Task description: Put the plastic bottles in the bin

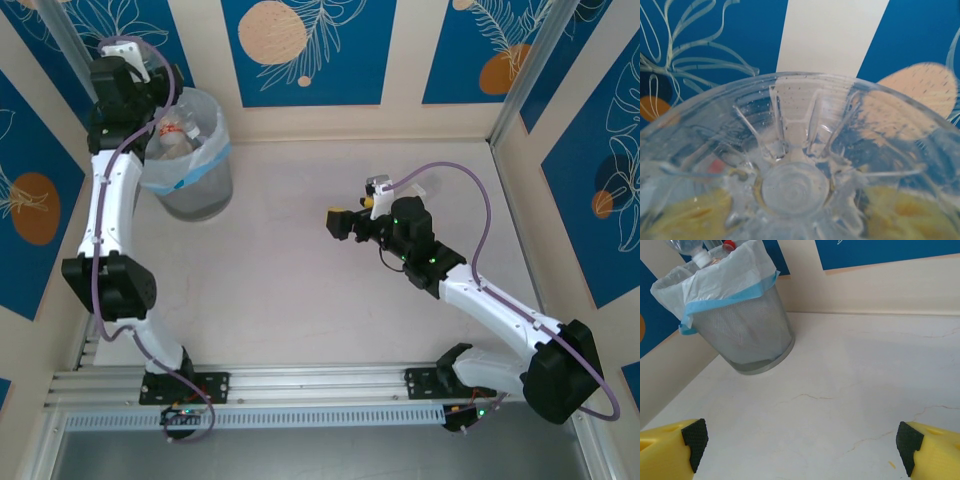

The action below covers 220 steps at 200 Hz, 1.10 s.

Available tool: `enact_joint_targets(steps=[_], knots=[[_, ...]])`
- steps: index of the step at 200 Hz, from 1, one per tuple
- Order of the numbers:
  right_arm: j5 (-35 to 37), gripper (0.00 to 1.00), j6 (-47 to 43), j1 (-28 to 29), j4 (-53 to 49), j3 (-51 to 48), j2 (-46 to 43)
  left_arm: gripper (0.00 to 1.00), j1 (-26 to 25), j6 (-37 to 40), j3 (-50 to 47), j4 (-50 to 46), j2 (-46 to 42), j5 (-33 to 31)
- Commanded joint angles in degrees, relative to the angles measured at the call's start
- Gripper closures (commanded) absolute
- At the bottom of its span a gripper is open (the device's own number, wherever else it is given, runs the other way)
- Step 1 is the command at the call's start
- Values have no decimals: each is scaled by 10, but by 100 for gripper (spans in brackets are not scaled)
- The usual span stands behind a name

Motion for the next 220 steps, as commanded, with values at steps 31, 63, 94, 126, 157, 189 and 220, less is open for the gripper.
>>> enact_joint_targets(steps=[31,63,94,126,157,189,220], knots=[[0,1,3,-2,-15,20,-4,43,4,24,64,-102,66,23],[-5,1,0,-2,-17,23,3,44,5,-15,88,-147,107,18],[-12,1,-1,-2,-29,34,12,44,5,-33,105,-173,142,27],[-11,1,-3,-2,-33,38,16,38,5,-39,136,-205,174,36],[-7,1,-6,-2,-34,39,15,22,5,-36,149,-210,174,37],[-4,1,-6,-2,-35,36,17,14,5,-32,166,-214,160,44],[-2,1,-5,-2,-35,33,18,5,5,-24,175,-213,138,45]])
